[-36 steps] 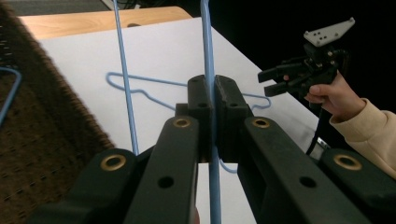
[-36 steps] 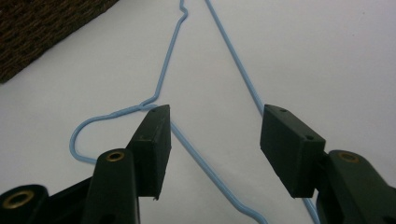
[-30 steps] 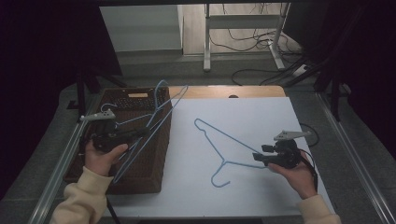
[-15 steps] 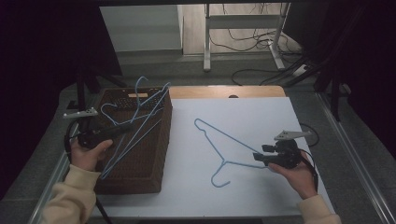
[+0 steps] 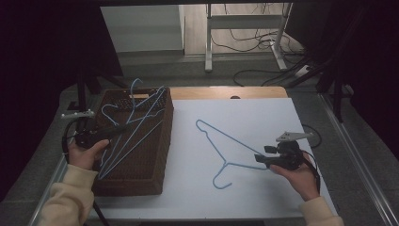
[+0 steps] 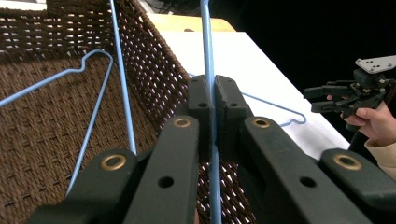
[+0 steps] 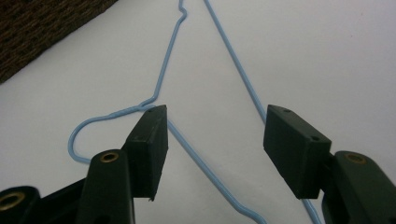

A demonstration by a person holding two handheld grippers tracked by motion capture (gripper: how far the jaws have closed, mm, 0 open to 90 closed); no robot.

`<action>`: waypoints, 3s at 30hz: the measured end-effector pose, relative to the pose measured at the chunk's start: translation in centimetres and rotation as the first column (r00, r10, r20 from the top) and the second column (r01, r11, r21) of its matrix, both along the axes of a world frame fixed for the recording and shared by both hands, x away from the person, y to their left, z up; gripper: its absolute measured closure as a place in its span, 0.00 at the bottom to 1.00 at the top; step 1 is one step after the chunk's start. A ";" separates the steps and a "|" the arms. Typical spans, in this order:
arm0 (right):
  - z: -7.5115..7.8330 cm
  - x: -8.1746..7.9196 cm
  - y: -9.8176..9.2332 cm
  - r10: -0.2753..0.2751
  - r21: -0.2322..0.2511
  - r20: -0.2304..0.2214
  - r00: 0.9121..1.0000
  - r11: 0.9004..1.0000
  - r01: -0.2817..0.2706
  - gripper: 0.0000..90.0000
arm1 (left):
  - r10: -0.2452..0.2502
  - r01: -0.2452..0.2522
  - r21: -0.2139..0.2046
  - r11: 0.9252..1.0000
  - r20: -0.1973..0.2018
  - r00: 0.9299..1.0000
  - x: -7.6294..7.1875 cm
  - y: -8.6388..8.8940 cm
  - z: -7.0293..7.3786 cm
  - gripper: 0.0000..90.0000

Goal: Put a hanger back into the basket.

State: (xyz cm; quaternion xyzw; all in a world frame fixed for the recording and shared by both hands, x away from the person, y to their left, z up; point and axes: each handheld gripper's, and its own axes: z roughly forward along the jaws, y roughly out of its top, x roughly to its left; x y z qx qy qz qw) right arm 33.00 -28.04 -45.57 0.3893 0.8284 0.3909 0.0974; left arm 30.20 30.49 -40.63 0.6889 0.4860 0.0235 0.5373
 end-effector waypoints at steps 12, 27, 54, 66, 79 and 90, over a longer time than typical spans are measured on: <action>0.1 -0.1 0.1 0.003 -0.004 0.013 1.000 1.000 -0.002 0.44 | -0.009 0.009 0.001 1.000 -0.025 1.000 0.6 0.4 -0.6 0.96; -0.1 0.0 0.2 0.007 -0.008 0.008 1.000 1.000 -0.007 0.44 | -0.025 0.030 0.052 0.998 -0.080 0.996 1.6 1.2 -2.3 0.96; -0.1 0.0 0.3 0.007 -0.009 0.007 1.000 1.000 -0.007 0.44 | 0.162 -0.147 0.200 0.969 -0.065 0.985 0.5 1.4 -3.0 0.39; 0.0 0.0 0.7 0.014 -0.011 0.003 1.000 1.000 -0.014 0.38 | -0.052 0.045 0.156 0.987 0.046 0.998 -2.3 -3.6 -0.6 0.29; 0.3 -0.3 1.5 0.040 -0.019 0.002 0.999 0.999 -0.040 0.37 | -0.165 0.150 0.158 0.976 0.087 0.982 -3.4 -6.9 0.0 0.28; 0.8 -0.5 1.3 0.051 -0.003 0.013 0.999 0.999 -0.051 0.36 | -0.186 0.174 0.191 0.966 0.044 0.982 -4.1 -8.9 -1.2 0.28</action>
